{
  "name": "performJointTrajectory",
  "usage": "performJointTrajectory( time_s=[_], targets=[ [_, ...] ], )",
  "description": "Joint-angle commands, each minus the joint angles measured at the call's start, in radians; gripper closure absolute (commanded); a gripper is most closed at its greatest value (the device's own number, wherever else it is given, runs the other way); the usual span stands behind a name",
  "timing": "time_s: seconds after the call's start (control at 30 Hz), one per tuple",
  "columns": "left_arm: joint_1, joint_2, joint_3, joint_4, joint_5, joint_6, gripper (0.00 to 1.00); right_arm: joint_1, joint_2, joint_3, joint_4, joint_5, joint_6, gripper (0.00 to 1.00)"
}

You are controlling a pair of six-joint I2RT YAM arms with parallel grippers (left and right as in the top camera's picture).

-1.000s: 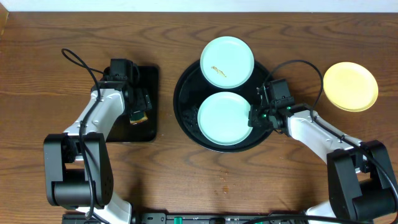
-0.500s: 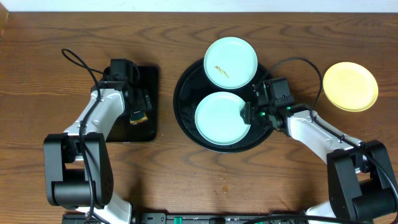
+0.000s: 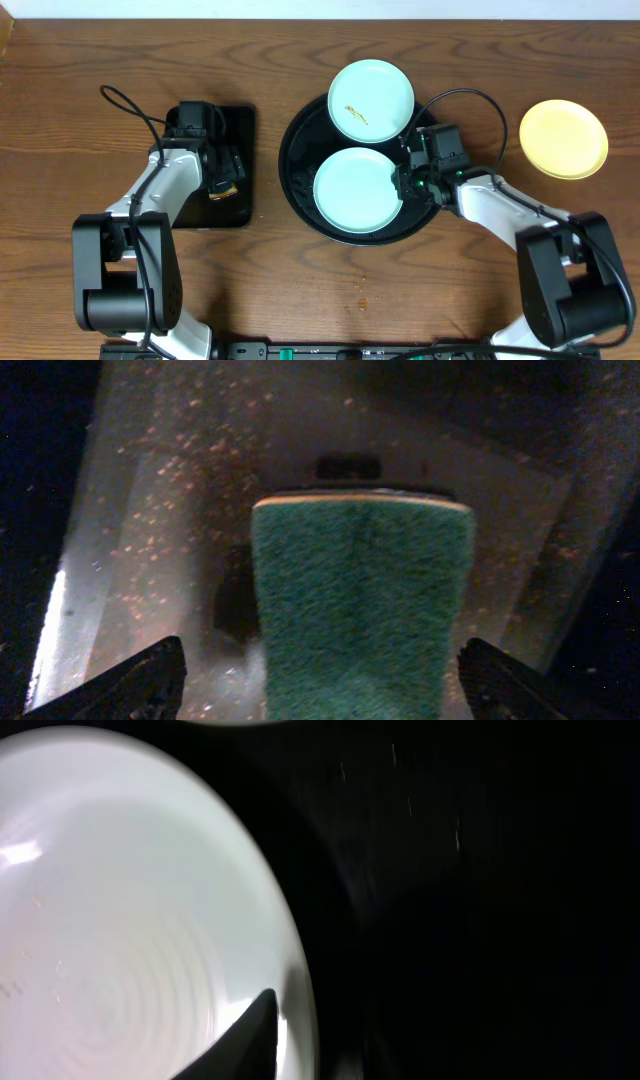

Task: Clean dirty plates on tray and stack at the side

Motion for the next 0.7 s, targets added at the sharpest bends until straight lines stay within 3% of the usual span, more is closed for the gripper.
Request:
performJointTrajectory(
  time_s=[0.0,0.03,0.2,0.23,0.27,0.33,0.4,0.67],
  targets=[
    [-0.001,0.013,-0.009,0.013,0.051,-0.008,0.28,0.002,0.047,0.004,0.015,0.011,-0.015,0.81],
    [-0.001,0.013,-0.009,0.016,0.052,-0.008,0.35,0.004,0.047,0.004,0.018,0.011,-0.015,0.85],
    [-0.001,0.013,-0.017,0.015,0.052,-0.008,0.53,0.006,0.040,0.004,0.020,0.011,-0.015,0.93],
    [-0.001,0.013,-0.021,0.016,0.051,-0.008,0.61,0.006,0.040,0.004,0.020,0.011,-0.015,0.94],
    [-0.001,0.013,-0.022,0.018,0.051,-0.007,0.77,0.006,0.040,0.004,0.021,0.011,-0.015,0.96],
    [-0.001,0.011,-0.021,0.034,0.050,-0.006,0.86,0.006,0.040,0.004,0.021,0.011,-0.015,0.97],
    [-0.001,0.004,-0.017,0.051,0.050,0.014,0.92,0.006,0.040,0.004,0.021,0.011,-0.015,0.97],
    [-0.001,-0.109,0.006,0.047,0.045,0.060,0.92,0.006,0.040,0.004,0.020,0.011,-0.015,0.98]
  ],
)
